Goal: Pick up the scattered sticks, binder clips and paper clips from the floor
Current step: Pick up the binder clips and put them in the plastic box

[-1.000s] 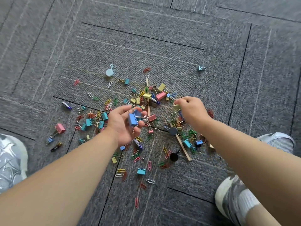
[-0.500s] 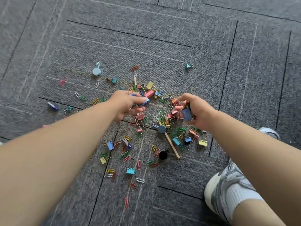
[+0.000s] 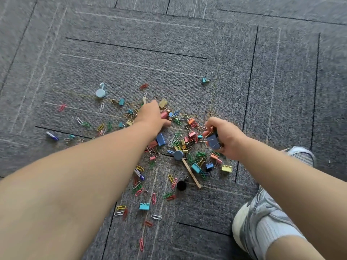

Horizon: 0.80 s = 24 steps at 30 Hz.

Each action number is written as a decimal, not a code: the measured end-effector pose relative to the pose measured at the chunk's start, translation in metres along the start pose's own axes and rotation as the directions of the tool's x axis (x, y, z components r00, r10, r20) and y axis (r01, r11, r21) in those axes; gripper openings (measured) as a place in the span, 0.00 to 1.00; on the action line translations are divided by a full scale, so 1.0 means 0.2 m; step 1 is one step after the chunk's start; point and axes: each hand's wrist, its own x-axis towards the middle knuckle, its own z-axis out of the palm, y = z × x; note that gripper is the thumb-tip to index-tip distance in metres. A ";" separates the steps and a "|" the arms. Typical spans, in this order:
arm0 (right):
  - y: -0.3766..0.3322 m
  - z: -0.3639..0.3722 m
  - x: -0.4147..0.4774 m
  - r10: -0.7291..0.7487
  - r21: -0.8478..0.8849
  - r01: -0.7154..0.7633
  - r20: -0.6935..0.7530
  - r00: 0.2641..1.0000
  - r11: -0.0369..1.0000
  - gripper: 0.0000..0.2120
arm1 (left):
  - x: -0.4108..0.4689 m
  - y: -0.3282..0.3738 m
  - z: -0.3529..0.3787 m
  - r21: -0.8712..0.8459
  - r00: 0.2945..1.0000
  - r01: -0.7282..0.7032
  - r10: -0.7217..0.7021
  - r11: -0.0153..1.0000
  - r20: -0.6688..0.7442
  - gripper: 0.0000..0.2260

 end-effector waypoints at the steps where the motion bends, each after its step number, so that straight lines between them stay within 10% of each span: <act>1: 0.00 0.00 0.00 -0.005 -0.013 0.005 -0.006 1.000 1.000 0.05 | 0.01 0.00 0.00 0.000 1.000 0.001 -0.001 1.000 -0.008 0.24; 16: -0.02 0.11 0.04 -0.068 -0.120 0.057 -0.086 0.994 0.991 0.07 | -0.20 -0.15 -0.08 -0.034 0.967 -0.211 0.213 0.977 0.136 0.05; 24: 0.01 0.13 0.05 -0.094 -0.160 0.081 -0.072 0.993 0.984 0.05 | -0.28 -0.24 0.04 -0.192 0.988 -0.072 0.096 0.979 0.120 0.04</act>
